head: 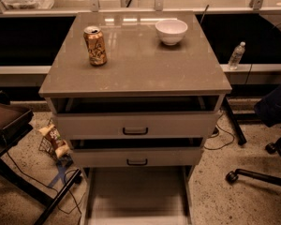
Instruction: Close bottom drawer
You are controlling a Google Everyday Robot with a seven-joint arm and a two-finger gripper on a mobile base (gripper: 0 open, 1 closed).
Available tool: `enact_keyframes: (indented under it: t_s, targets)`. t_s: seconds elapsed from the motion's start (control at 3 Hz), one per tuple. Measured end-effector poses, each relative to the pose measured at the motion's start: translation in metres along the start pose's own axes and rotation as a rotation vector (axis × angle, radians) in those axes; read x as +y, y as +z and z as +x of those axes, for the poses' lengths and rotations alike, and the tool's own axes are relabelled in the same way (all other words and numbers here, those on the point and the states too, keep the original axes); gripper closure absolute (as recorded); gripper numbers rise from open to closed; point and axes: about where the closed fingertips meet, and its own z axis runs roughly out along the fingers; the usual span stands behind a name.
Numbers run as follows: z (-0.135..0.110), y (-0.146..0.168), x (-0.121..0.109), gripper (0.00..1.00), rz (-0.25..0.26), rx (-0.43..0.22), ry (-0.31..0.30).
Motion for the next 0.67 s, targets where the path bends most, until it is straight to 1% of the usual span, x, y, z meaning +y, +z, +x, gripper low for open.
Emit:
enact_keyframes:
  t_s: [0.33,0.67]
  targets:
    - [-0.009,0.013,-0.031,1.0,0.003,0.007,-0.038]
    - [-0.029,0.023,-0.068,1.0,0.01,0.003,-0.089]
